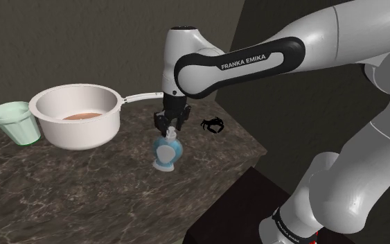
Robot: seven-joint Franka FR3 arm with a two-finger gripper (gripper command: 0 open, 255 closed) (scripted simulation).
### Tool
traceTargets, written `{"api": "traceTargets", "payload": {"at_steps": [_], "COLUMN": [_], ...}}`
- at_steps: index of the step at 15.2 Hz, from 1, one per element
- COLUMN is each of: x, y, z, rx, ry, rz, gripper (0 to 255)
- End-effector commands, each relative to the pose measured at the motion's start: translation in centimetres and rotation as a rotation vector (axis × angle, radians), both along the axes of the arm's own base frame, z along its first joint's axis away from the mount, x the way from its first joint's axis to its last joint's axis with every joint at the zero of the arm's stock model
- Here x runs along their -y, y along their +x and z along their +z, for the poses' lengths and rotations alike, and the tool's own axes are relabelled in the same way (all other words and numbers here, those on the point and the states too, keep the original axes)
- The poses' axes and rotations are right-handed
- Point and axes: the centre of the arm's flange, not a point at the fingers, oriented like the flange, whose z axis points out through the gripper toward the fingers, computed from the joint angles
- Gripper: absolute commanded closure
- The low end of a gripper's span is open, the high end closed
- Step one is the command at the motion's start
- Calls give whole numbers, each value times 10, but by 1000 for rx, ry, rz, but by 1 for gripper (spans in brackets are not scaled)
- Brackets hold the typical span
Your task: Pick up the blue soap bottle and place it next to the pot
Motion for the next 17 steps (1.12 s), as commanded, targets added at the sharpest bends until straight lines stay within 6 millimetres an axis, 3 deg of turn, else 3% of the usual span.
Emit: {"api": "traceTargets", "payload": {"at_steps": [1,5,9,17], "x": [0,0,-2,-2], "y": [0,0,0,0], "z": [0,0,50,50], "rx": [0,0,0,0], "ry": [0,0,0,0], "rz": [0,0,0,0], "gripper": [0,0,0,0]}}
